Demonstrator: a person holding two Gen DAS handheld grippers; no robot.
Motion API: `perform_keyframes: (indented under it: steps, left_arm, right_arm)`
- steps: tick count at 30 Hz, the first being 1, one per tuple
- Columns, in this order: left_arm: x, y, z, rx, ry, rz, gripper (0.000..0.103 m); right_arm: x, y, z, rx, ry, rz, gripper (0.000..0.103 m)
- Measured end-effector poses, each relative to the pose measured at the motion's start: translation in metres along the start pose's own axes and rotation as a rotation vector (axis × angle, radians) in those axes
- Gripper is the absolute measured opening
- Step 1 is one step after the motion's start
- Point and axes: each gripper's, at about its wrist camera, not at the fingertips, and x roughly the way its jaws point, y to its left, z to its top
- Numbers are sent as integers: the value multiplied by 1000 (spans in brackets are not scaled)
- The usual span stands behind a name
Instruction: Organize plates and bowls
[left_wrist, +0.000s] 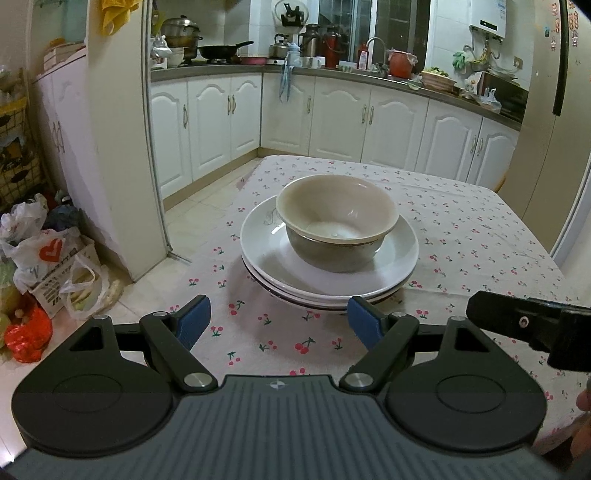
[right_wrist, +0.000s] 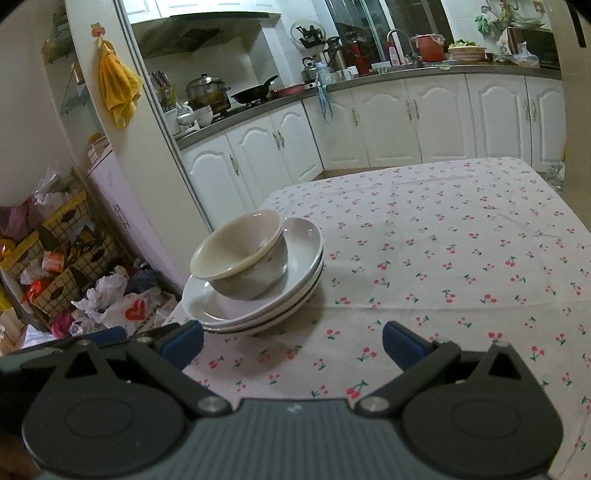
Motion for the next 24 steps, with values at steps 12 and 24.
perform_keyframes:
  steps: [12, 24]
  left_arm:
    - [1, -2, -2, -3, 3, 11, 100]
    - [7, -3, -2, -12, 21, 16, 101]
  right_arm:
    - [6, 0, -5, -10, 6, -9, 102]
    - [11, -5, -9, -3, 7, -23, 102]
